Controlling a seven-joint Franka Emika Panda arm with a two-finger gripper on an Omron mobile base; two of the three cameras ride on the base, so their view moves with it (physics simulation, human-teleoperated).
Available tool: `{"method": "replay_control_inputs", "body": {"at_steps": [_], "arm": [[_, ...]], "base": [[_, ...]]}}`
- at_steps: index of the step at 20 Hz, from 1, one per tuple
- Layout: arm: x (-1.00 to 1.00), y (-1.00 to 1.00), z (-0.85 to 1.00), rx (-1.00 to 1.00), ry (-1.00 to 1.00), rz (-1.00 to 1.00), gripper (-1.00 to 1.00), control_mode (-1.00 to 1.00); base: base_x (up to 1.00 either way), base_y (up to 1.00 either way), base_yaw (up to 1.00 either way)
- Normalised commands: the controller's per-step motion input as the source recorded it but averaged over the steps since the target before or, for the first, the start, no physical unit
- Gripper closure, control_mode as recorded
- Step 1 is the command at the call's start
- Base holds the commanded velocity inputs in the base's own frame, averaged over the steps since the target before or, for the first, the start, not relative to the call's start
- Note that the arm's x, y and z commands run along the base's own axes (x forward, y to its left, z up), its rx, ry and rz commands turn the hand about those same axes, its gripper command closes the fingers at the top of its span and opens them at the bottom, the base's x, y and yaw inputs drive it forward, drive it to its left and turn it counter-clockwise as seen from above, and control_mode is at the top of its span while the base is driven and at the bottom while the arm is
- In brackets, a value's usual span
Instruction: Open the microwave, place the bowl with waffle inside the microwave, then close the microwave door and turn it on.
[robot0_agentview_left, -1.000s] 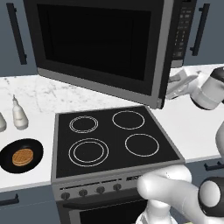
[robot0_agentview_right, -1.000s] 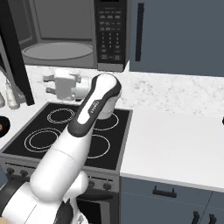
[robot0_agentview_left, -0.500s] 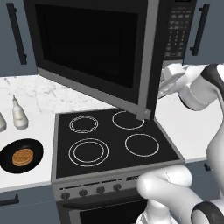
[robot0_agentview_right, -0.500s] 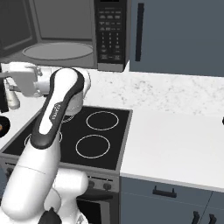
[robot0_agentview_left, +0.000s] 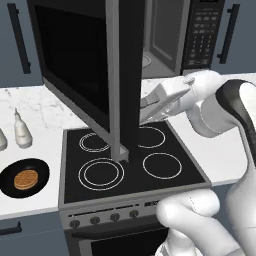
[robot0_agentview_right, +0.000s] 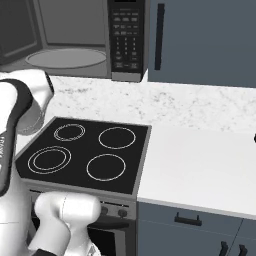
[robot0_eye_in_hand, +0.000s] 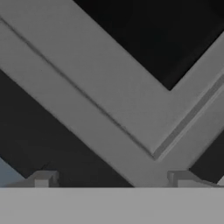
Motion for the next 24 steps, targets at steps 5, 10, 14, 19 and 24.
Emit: {"method": "replay_control_inputs", "body": {"at_steps": [5, 10, 14, 19, 24], "arm": [[0.00, 0.91, -0.08, -0.24, 0.05, 0.00, -1.00, -1.00], [0.22, 0.48, -0.18, -0.17, 0.05, -0.01, -1.00, -1.00], [0.45, 0.01, -0.31, -0.17, 0.01, -0.08, -1.00, -1.00], [0.66, -0.28, -0.34, -0.26, 0.13, -0.10, -1.00, -1.00], [0.91, -0.10, -0.74, -0.39, 0.11, -0.01, -1.00, -1.00]], "base": [[0.00, 0.00, 0.00], [0.00, 0.00, 0.00], [0.00, 0.00, 0.00], [0.00, 0.00, 0.00], [0.00, 0.00, 0.00]]}}
